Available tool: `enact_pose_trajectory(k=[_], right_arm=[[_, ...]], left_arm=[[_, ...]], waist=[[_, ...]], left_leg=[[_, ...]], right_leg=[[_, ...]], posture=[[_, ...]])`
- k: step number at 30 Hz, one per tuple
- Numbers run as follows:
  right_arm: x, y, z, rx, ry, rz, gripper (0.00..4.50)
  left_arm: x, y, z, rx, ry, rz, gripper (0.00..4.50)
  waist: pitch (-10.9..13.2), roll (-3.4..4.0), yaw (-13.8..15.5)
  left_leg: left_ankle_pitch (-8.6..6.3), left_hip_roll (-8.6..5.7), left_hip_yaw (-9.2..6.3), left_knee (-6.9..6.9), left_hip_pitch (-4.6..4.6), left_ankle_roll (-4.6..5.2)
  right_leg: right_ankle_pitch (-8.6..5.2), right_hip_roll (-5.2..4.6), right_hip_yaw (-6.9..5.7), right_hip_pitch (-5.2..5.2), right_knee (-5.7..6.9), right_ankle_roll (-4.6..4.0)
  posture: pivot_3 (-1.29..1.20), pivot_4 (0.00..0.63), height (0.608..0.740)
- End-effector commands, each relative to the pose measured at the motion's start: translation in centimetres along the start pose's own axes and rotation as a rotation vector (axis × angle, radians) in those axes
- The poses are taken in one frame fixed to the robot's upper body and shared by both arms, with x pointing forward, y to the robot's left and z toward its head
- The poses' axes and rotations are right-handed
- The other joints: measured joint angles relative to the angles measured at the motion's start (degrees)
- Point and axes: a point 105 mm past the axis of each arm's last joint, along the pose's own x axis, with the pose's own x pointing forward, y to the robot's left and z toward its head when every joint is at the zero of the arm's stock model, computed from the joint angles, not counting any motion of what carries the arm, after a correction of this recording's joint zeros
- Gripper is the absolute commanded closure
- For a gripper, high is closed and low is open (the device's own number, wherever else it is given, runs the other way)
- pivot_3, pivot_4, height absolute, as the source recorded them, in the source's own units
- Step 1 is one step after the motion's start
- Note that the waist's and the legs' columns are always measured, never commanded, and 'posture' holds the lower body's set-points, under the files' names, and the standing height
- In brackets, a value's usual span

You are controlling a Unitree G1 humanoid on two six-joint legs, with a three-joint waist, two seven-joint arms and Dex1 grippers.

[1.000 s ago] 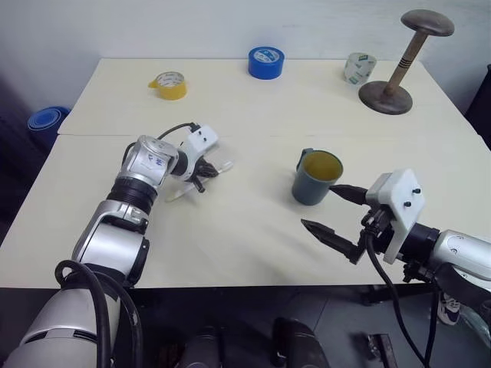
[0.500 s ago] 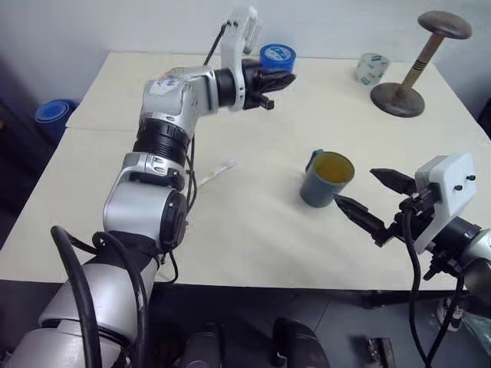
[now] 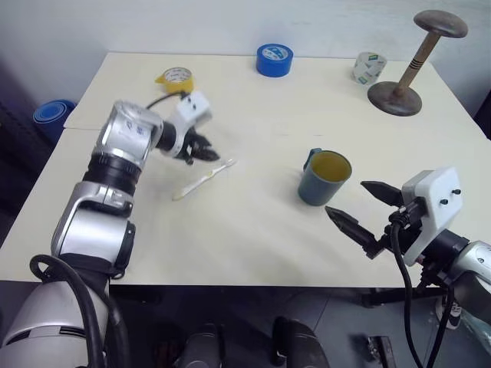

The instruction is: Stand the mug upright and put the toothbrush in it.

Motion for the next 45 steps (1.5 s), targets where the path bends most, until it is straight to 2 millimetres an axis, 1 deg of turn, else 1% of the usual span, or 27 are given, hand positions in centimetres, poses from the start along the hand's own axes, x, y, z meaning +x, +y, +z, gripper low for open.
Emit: enact_pose_trajectory(k=[1, 4, 7, 9, 12, 16, 18, 21, 25, 30, 34, 38, 39, 42, 45], right_arm=[[0.0, 0.8, 0.7, -0.048, -0.030, 0.027, 0.00], [0.0, 1.0, 0.8, -0.051, -0.032, 0.034, 0.00], [0.1, 1.1, 0.8, -0.052, -0.034, 0.036, 0.00], [0.1, 1.1, 0.8, -0.052, -0.035, 0.036, 0.00], [0.1, 1.1, 0.8, -0.051, -0.038, 0.032, 0.00], [0.1, 1.2, 0.6, -0.045, -0.037, 0.024, 0.00], [0.1, 1.2, 0.5, -0.041, -0.039, 0.023, 0.00], [0.2, 1.3, 0.6, -0.041, -0.046, 0.028, 0.00], [0.3, 1.3, 0.6, -0.045, -0.049, 0.031, 0.00], [0.4, 1.3, 0.6, -0.046, -0.047, 0.036, 0.00], [0.5, 1.4, 0.6, -0.046, -0.052, 0.036, 0.00], [0.6, 1.4, 0.6, -0.045, -0.055, 0.038, 0.00], [0.6, 1.4, 0.6, -0.045, -0.056, 0.037, 0.00], [0.6, 1.4, 0.6, -0.046, -0.057, 0.035, 0.00], [0.6, 1.4, 0.6, -0.048, -0.056, 0.034, 0.00]], left_arm=[[0.0, -0.9, 1.2, 0.073, 0.001, -0.022, 2.13], [0.8, -1.4, 0.6, 0.052, 0.024, -0.036, 2.13], [1.9, -1.3, -0.5, 0.051, 0.070, -0.020, 2.13], [2.2, -1.2, -1.0, 0.056, 0.096, -0.011, 2.13], [2.1, -0.8, -1.4, 0.051, 0.117, 0.008, 2.13], [1.1, 0.3, -1.8, 0.033, 0.122, 0.051, 2.13], [0.9, 0.7, -1.8, 0.029, 0.110, 0.069, 2.13], [0.9, 0.8, -1.9, 0.017, 0.110, 0.068, 2.13], [0.3, 1.6, -1.6, 0.002, 0.096, 0.093, 2.13], [-0.1, 2.0, -2.6, 0.024, 0.146, 0.098, 2.13], [-0.1, 2.2, -2.7, 0.025, 0.133, 0.108, 3.01], [0.1, 2.4, -2.7, 0.024, 0.123, 0.123, 4.28], [0.1, 2.4, -2.7, 0.023, 0.123, 0.125, 4.48], [0.2, 2.4, -2.6, 0.004, 0.111, 0.120, 4.48], [0.1, 2.2, -1.5, -0.036, 0.058, 0.099, 4.48]], waist=[[0.01, -0.02, 0.02], [0.01, -0.02, -0.05], [0.01, -0.02, -0.10], [0.01, -0.02, -0.19], [0.01, -0.02, -0.38], [0.01, -0.01, -0.49], [0.01, -0.01, -0.53], [0.01, -0.01, -0.50], [0.01, -0.02, -0.46], [0.01, -0.02, -0.46], [0.01, -0.02, -0.46], [0.01, -0.02, -0.49], [0.01, -0.01, -0.48], [0.01, -0.02, -0.47], [0.01, -0.02, -0.46]], left_leg=[[-0.01, 0.00, 0.00, 0.03, -0.02, 0.01], [-0.02, 0.00, -0.01, 0.07, -0.01, 0.04], [-0.03, 0.00, -0.01, 0.07, 0.01, 0.05], [-0.03, 0.00, -0.01, 0.07, 0.01, 0.05], [-0.03, 0.00, -0.01, 0.07, 0.02, 0.05], [-0.03, 0.00, -0.01, 0.07, 0.05, 0.05], [-0.03, 0.01, -0.01, 0.08, 0.05, 0.05], [-0.03, 0.01, -0.01, 0.08, 0.06, 0.05], [-0.04, 0.01, 0.00, 0.13, 0.03, 0.07], [-0.05, 0.01, 0.00, 0.15, 0.03, 0.09], [-0.06, 0.01, 0.01, 0.16, 0.03, 0.10], [-0.06, 0.01, 0.01, 0.17, 0.04, 0.10], [-0.06, 0.01, 0.00, 0.17, 0.04, 0.10], [-0.06, 0.01, 0.01, 0.18, 0.03, 0.10], [-0.06, 0.01, 0.01, 0.18, 0.03, 0.10]], right_leg=[[0.00, 0.00, 0.00, 0.00, 0.00, 0.00], [0.00, 0.00, 0.00, 0.00, 0.03, 0.00], [0.00, 0.00, 0.01, 0.01, 0.04, 0.00], [0.00, -0.01, 0.01, 0.02, 0.04, 0.00], [0.00, 0.00, 0.01, 0.01, 0.06, 0.00], [0.00, -0.01, 0.02, 0.02, 0.10, 0.00], [0.00, -0.01, 0.02, 0.01, 0.10, 0.00], [0.00, -0.01, 0.02, 0.01, 0.11, 0.00], [0.00, -0.01, 0.02, 0.02, 0.10, 0.00], [0.00, -0.01, 0.02, 0.02, 0.12, 0.00], [0.00, -0.01, 0.02, 0.02, 0.12, 0.00], [0.00, -0.01, 0.02, 0.02, 0.13, 0.00], [0.00, -0.01, 0.02, 0.02, 0.12, 0.00], [0.00, -0.02, 0.02, 0.02, 0.12, 0.00], [0.00, -0.02, 0.02, 0.03, 0.13, 0.00]], posture=[[0.00, 0.150, 0.740], [0.00, 0.150, 0.740], [0.00, 0.150, 0.740], [0.00, 0.150, 0.740], [0.00, 0.150, 0.740], [0.00, 0.150, 0.740], [0.00, 0.150, 0.740], [0.00, 0.150, 0.740], [0.00, 0.150, 0.740], [0.00, 0.150, 0.740], [0.00, 0.150, 0.740], [0.00, 0.150, 0.740], [0.00, 0.150, 0.740], [0.00, 0.150, 0.740], [0.00, 0.150, 0.740]])
